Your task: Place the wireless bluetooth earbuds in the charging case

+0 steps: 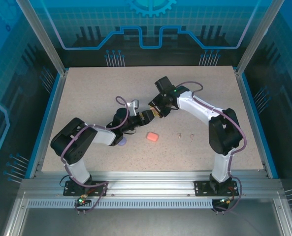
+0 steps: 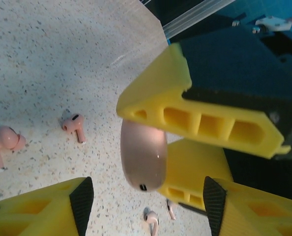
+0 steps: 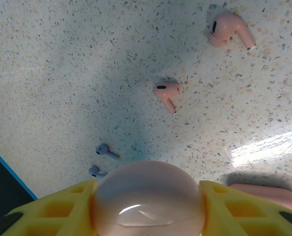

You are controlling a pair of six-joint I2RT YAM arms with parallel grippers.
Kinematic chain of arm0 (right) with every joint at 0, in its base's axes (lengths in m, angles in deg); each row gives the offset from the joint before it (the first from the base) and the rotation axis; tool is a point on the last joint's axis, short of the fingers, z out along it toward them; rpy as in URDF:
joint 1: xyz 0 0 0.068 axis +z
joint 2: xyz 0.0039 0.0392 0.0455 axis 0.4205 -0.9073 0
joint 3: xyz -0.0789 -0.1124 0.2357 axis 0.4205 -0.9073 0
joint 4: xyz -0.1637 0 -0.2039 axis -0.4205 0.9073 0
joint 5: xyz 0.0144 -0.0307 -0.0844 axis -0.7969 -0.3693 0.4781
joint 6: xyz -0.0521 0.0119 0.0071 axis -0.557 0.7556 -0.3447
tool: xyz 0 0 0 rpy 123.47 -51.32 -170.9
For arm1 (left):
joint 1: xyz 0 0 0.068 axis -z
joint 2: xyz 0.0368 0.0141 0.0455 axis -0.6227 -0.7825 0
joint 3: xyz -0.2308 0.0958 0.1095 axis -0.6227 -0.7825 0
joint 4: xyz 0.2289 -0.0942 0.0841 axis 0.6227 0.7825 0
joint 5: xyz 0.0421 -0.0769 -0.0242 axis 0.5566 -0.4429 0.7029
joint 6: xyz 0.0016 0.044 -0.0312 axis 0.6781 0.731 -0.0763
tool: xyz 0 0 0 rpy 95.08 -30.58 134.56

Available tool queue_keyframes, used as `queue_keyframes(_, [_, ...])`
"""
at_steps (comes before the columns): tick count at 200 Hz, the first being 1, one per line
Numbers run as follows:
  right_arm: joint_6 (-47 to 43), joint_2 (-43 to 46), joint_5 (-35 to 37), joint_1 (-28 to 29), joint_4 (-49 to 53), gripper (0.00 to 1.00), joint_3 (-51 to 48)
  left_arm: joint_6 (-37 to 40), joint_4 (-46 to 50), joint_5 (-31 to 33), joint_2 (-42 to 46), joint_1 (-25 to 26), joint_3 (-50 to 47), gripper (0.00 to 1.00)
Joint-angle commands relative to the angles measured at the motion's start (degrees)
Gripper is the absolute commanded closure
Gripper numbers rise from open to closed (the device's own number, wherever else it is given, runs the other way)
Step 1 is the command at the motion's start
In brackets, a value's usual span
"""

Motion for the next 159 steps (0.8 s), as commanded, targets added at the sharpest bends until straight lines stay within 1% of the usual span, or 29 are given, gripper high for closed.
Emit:
queue_keyframes(1, [0.6, 0.2, -0.5, 0.6, 1.2, 0.53, 1.4, -1.3, -3.8, 2.6, -1.9, 0.3, 2.3, 0.40])
queue_keyframes(22, [0.6, 0.3, -0.7, 0.7, 1.2, 0.53, 1.2, -1.8, -4.2, 3.4, -3.1, 0.3, 3.0, 0.43])
queue_keyframes(80, [0.5, 0.5, -1.0, 0.7, 0.7, 0.53, 0.1, -2.8, -5.2, 4.6, -4.7, 0.4, 3.9, 0.56])
queue_keyframes(159, [0.7, 1.0, -1.1, 0.7, 0.5, 0.53, -0.4, -2.8, -4.8, 4.9, -5.5, 1.6, 5.1, 0.58])
